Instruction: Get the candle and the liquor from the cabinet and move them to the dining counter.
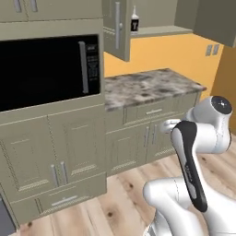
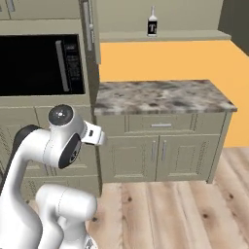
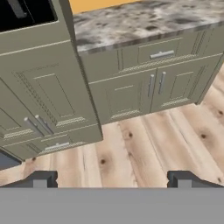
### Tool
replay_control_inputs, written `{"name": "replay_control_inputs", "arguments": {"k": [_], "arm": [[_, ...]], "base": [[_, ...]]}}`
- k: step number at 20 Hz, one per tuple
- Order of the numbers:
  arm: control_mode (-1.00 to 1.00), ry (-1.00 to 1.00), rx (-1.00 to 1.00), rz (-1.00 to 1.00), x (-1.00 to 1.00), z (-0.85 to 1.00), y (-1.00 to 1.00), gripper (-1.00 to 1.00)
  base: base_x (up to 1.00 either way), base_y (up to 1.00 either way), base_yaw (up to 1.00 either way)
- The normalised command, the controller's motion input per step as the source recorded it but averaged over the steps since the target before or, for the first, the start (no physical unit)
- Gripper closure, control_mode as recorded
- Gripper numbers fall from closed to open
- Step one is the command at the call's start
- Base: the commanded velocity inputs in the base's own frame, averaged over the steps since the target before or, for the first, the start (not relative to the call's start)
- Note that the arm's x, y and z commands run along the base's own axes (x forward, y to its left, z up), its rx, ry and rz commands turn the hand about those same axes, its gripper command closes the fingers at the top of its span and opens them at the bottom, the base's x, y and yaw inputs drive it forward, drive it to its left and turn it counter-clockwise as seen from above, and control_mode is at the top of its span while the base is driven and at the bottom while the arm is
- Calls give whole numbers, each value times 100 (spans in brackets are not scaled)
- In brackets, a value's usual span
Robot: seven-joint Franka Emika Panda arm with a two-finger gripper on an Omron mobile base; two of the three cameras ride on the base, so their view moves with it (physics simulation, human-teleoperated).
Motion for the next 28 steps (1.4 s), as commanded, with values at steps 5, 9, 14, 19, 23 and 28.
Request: {"name": "replay_control_inputs", "arguments": {"k": [5,9,14,19,23,28], "arm": [[100,0,0,0,0,0,0,-100],[100,0,0,0,0,0,0,-100],[100,0,0,0,0,0,0,-100],[100,0,0,0,0,0,0,-100],[100,0,0,0,0,0,0,-100],[100,0,0,0,0,0,0,-100]], "base": [[46,-43,20],[44,-49,14],[43,-49,13],[43,-46,15],[43,-48,14],[42,-51,11]]}}
